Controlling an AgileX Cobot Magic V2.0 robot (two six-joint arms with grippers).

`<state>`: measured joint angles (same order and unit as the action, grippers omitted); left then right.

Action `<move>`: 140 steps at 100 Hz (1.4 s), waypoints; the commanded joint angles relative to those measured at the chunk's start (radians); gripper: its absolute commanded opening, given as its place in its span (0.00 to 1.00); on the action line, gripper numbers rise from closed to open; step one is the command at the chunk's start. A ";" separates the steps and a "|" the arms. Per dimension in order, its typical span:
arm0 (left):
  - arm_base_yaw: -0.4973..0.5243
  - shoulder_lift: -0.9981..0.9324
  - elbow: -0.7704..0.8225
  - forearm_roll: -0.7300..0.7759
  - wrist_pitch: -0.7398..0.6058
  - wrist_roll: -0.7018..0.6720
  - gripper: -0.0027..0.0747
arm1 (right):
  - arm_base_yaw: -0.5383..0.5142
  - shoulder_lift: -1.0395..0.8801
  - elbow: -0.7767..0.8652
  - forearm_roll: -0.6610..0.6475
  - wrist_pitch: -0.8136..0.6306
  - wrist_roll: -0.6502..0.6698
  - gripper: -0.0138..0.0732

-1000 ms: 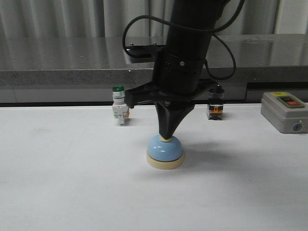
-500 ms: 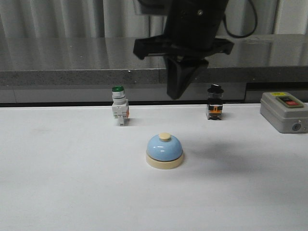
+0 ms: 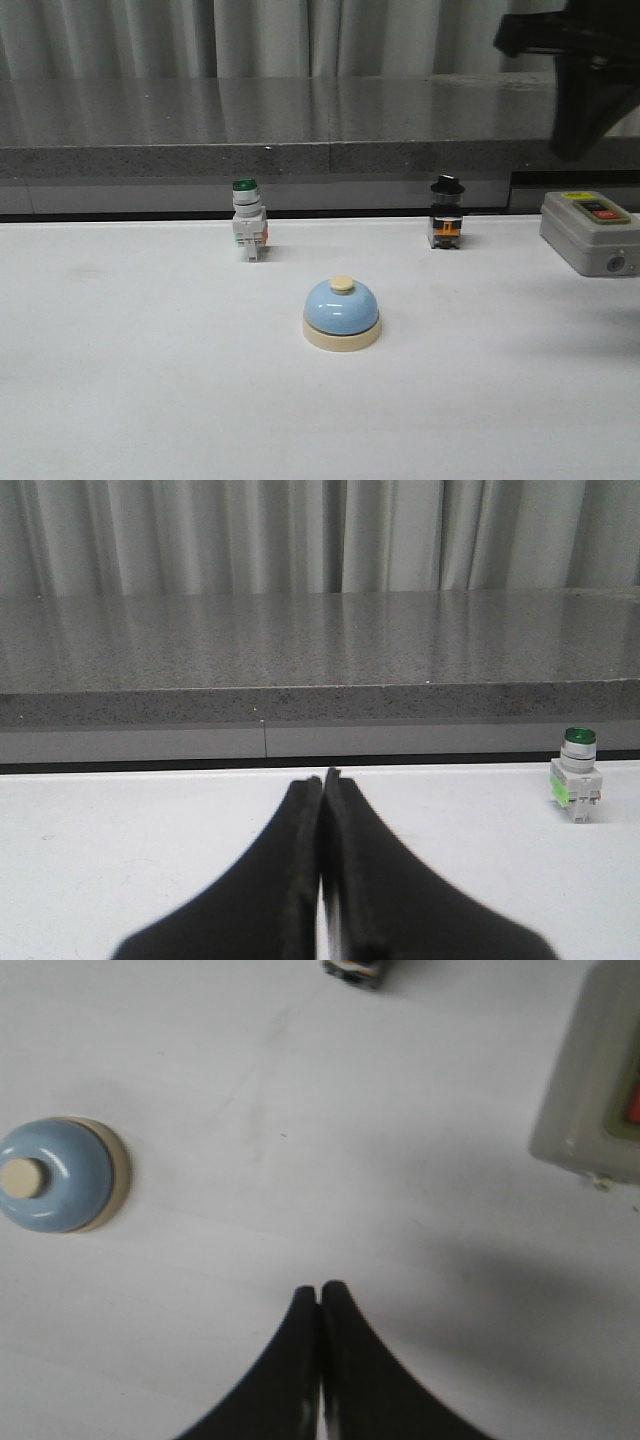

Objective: Place and press bell with both arms

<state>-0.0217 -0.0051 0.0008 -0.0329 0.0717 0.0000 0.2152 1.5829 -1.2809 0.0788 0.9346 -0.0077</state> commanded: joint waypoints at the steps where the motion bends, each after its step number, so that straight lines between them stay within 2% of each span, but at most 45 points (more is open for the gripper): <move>1: -0.002 -0.031 0.042 0.001 -0.078 -0.008 0.01 | -0.060 -0.090 0.018 0.004 -0.028 0.000 0.08; 38: -0.002 -0.031 0.042 0.001 -0.078 -0.008 0.01 | -0.222 -0.298 0.220 0.014 -0.069 0.002 0.08; 73: -0.002 -0.031 0.042 0.001 -0.078 -0.008 0.01 | -0.223 -0.568 0.419 0.019 -0.158 0.002 0.08; 117: -0.002 -0.031 0.042 0.001 -0.078 -0.008 0.01 | -0.223 -1.004 0.635 0.028 -0.255 0.008 0.08; 140: -0.002 -0.031 0.042 0.001 -0.078 -0.008 0.01 | -0.223 -1.212 0.753 0.028 -0.356 0.008 0.08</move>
<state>-0.0217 -0.0051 0.0008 -0.0329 0.0717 0.0000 0.0006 0.4358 -0.5418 0.0981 0.6920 0.0000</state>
